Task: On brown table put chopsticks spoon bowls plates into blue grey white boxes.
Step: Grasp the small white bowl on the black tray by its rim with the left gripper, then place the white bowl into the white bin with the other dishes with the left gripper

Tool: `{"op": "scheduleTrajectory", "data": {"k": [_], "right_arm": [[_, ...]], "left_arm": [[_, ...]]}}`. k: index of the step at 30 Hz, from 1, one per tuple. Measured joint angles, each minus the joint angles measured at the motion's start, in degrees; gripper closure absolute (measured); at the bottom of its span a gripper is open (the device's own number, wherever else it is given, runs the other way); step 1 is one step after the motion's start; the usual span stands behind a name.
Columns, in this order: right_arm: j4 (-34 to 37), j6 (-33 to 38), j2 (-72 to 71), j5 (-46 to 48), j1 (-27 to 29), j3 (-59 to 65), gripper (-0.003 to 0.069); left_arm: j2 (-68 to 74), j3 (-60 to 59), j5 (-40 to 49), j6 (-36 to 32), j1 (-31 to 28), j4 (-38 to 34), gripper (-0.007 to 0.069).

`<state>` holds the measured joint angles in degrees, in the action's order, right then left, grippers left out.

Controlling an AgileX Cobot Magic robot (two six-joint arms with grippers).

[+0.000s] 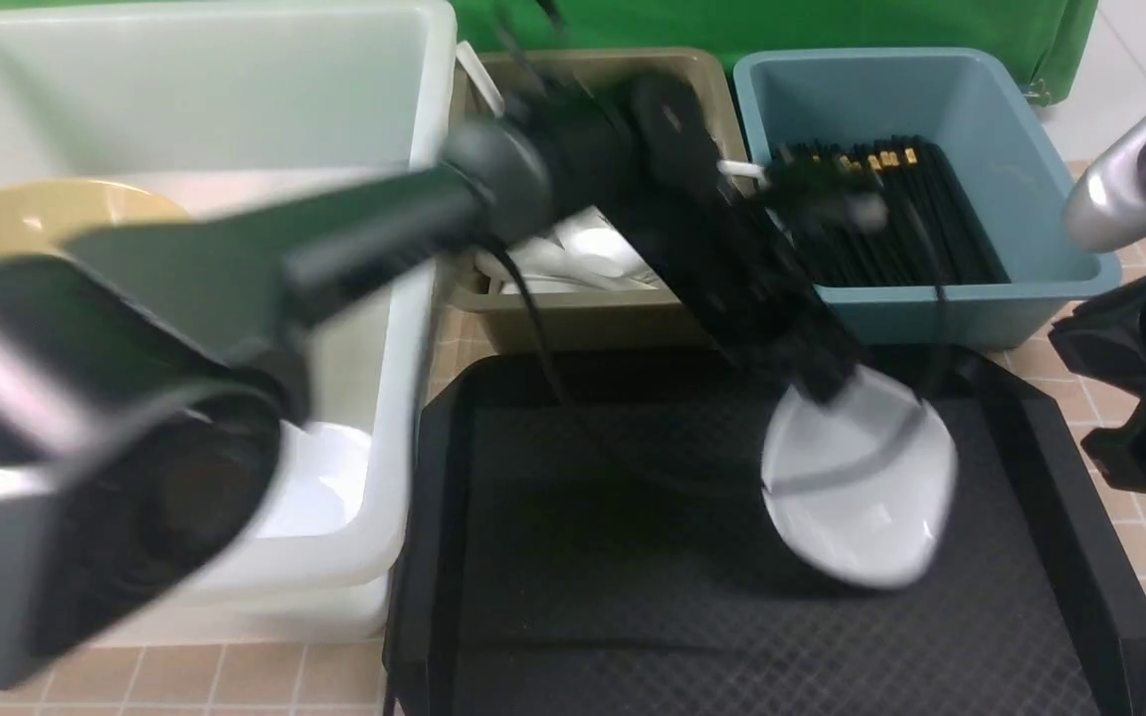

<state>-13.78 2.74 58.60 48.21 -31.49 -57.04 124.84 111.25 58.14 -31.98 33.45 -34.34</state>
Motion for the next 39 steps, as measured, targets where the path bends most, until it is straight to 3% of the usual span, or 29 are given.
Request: {"op": "scheduleTrajectory", "data": {"k": [6, 12, 18, 22, 31, 39], "right_arm": [[2.0, 3.3, 1.4, -0.8, 0.0, -4.2, 0.0517], [14.4, 14.7, 8.5, -0.8, -0.6, -13.2, 0.0518], [19.2, 20.9, 18.1, -0.7, -8.0, -19.1, 0.0531], [19.6, 23.2, 23.9, -0.3, -12.1, -23.9, 0.0594], [19.7, 24.7, 26.9, -0.1, -12.7, -27.2, 0.0623], [19.7, 25.6, 26.9, 0.1, -12.7, -27.4, 0.0623]], "left_arm": [[-11.3, 0.8, 6.2, -0.1, -9.2, 1.8, 0.0618], [-23.6, -0.6, 12.6, 2.1, -22.8, 5.8, 0.0618], [-34.0, -13.3, 13.0, 2.9, -35.4, 6.8, 0.0618], [-39.9, -24.1, 11.7, 2.8, -41.2, 7.1, 0.0618], [-44.0, -38.0, 5.2, -1.8, -43.3, 6.5, 0.0618], [-41.0, -41.4, 1.9, -7.0, -43.3, 6.0, 0.0618]]}}
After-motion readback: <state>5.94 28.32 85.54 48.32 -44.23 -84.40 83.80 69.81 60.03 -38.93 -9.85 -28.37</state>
